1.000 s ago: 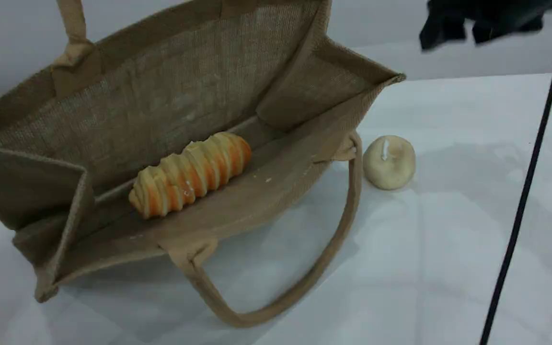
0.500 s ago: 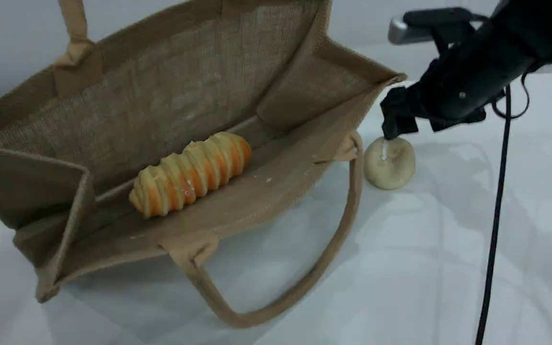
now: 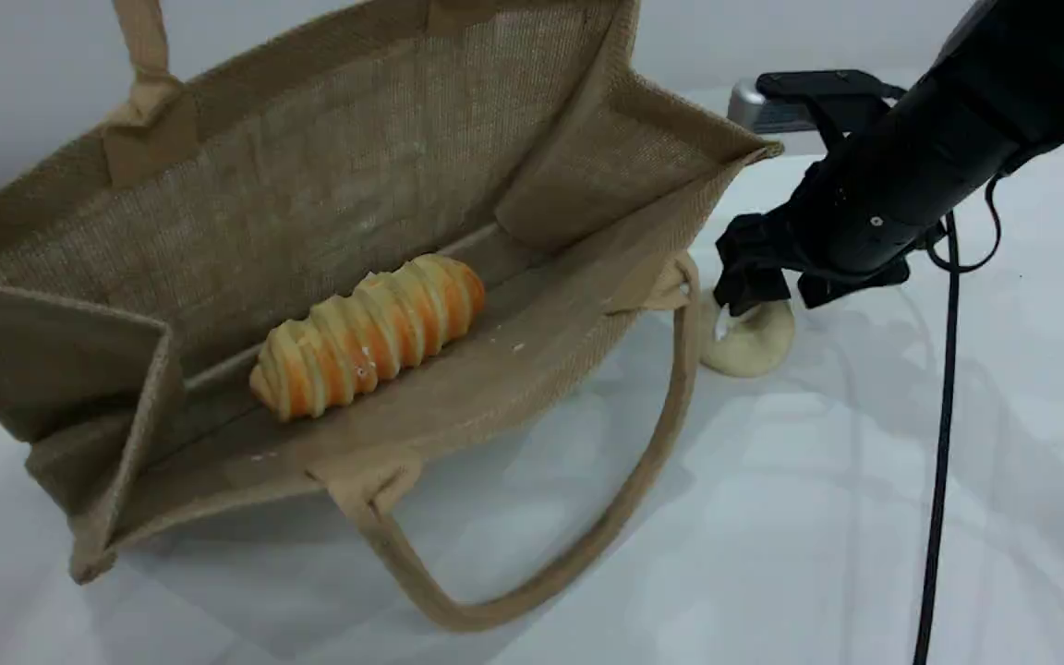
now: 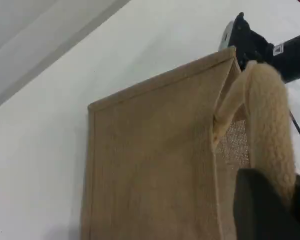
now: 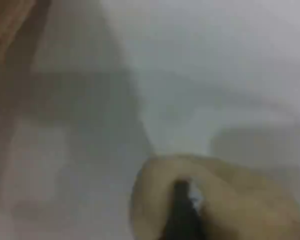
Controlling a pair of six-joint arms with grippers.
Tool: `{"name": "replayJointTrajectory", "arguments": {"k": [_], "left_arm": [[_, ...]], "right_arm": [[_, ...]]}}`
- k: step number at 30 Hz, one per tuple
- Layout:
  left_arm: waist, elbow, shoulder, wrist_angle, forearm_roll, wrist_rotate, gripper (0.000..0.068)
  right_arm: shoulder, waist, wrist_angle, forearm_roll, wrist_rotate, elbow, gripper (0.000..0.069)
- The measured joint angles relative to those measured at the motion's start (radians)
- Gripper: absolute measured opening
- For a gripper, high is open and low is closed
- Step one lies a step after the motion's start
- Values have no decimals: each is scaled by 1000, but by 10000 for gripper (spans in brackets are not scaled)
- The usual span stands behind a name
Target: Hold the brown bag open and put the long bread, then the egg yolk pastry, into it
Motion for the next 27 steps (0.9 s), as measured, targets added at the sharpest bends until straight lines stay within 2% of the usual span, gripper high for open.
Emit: {"name": "replayJointTrajectory", "arguments": {"k": [2, 7, 9, 14, 19, 27], "left_arm": [[0, 0, 0, 0, 1, 0, 92], [0, 0, 0, 0, 1, -4, 92], [0, 0, 0, 0, 1, -4, 92], [0, 0, 0, 0, 1, -4, 92], [0, 0, 0, 0, 1, -4, 92], [0, 0, 0, 0, 1, -4, 92]], "right_arm": [[0, 0, 17, -1, -9, 1, 419], [0, 0, 48, -7, -25, 1, 138], [-3, 0, 57, -9, -25, 1, 67], [-70, -14, 113, -59, -25, 4, 38], [-195, -79, 98, -78, -21, 4, 36], [-416, -202, 245, -75, -17, 3, 35]]}}
